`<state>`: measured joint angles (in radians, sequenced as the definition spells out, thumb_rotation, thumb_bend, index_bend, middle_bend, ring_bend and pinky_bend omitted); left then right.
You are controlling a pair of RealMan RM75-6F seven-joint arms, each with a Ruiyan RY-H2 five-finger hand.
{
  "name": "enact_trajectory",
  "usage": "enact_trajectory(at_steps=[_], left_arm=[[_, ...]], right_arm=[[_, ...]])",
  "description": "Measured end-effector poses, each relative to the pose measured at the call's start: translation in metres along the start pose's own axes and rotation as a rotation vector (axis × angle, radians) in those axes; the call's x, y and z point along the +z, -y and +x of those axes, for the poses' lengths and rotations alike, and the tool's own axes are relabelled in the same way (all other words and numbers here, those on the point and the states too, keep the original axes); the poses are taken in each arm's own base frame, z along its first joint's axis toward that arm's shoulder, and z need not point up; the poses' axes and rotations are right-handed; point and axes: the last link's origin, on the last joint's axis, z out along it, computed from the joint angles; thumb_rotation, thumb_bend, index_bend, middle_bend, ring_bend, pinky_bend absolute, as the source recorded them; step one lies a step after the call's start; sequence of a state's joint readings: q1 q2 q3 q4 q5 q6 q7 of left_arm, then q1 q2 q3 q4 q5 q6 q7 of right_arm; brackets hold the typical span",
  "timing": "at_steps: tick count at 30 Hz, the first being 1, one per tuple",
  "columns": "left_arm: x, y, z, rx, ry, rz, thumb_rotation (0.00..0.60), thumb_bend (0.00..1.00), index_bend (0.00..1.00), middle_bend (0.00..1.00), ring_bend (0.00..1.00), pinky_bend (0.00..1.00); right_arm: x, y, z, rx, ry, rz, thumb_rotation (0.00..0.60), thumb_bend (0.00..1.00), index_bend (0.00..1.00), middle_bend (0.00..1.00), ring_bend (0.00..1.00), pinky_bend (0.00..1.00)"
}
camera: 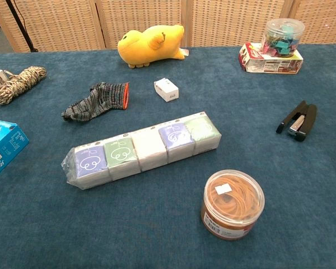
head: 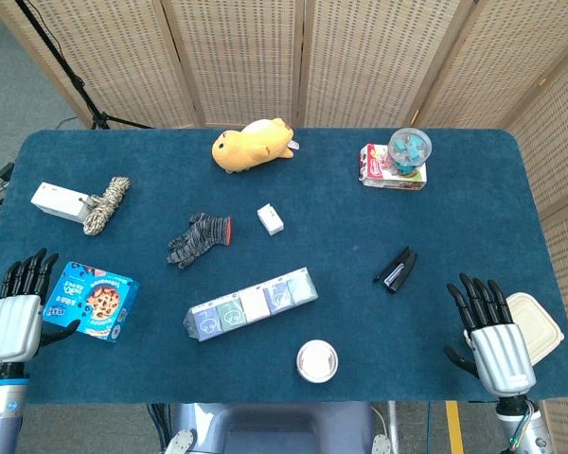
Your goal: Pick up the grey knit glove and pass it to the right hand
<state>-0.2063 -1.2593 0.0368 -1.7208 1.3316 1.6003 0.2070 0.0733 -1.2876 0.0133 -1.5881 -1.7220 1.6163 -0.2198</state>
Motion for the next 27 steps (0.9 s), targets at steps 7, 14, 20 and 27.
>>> enact_trajectory(at_steps=[7, 14, 20, 27], left_arm=[[-0.002, -0.001, 0.001, -0.022, 0.006, -0.008, 0.600, 0.00, 0.00, 0.00, 0.00, 0.00], [0.005, -0.005, 0.000, -0.064, 0.072, -0.030, 0.600, 0.00, 0.00, 0.00, 0.00, 0.00], [0.037, -0.029, -0.002, -0.094, 0.179, -0.082, 0.600, 0.00, 0.00, 0.00, 0.00, 0.00], [0.087, -0.073, -0.012, -0.062, 0.253, -0.116, 0.600, 0.00, 0.00, 0.00, 0.00, 0.00]], right_arm=[[-0.003, 0.002, 0.000, 0.020, 0.014, 0.008, 0.600, 0.00, 0.00, 0.00, 0.00, 0.00], [-0.004, 0.004, 0.003, 0.052, 0.011, 0.016, 0.600, 0.00, 0.00, 0.00, 0.00, 0.00], [-0.002, 0.005, 0.000, 0.058, 0.029, 0.022, 0.600, 0.00, 0.00, 0.00, 0.00, 0.00], [0.003, 0.002, -0.001, 0.075, 0.034, 0.008, 0.600, 0.00, 0.00, 0.00, 0.00, 0.00]])
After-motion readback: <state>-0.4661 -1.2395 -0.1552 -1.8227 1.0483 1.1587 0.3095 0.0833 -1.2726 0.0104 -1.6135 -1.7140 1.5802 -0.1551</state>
